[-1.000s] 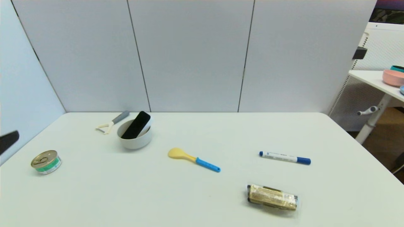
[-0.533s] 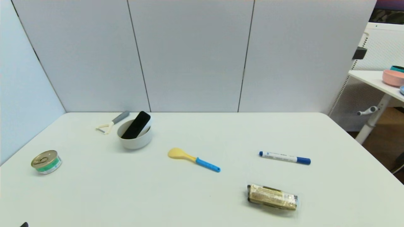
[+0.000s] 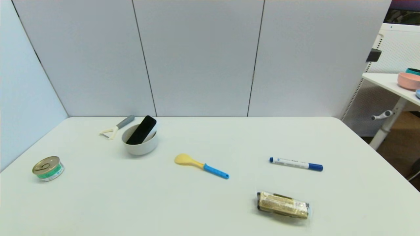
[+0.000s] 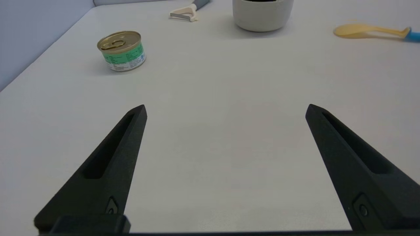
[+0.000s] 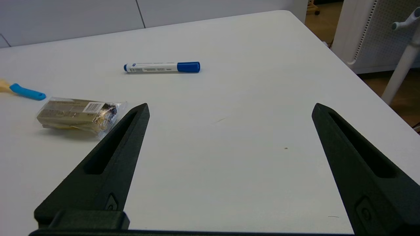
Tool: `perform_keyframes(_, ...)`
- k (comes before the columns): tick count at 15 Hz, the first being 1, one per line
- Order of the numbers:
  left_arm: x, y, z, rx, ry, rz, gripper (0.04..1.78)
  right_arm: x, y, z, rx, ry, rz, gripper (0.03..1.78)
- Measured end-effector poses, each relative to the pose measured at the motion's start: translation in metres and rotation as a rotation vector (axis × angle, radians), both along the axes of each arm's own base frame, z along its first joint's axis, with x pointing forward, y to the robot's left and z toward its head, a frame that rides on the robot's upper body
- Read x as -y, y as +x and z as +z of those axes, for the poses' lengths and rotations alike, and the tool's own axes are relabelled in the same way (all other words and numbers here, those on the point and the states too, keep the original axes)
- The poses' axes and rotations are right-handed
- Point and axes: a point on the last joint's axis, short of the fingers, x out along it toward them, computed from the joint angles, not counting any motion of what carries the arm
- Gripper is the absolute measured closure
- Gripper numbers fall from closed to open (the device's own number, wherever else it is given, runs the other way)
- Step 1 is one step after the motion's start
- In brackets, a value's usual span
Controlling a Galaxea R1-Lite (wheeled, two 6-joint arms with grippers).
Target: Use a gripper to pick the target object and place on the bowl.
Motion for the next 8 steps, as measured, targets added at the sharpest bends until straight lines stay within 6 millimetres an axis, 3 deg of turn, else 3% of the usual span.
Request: perform_keyframes(8, 0.0000, -0.0008, -0.0015, 0.011, -0.004, 0.001, 0.11, 0.0000, 0.0000, 0.0000, 0.000, 0.000, 0.000, 0.10)
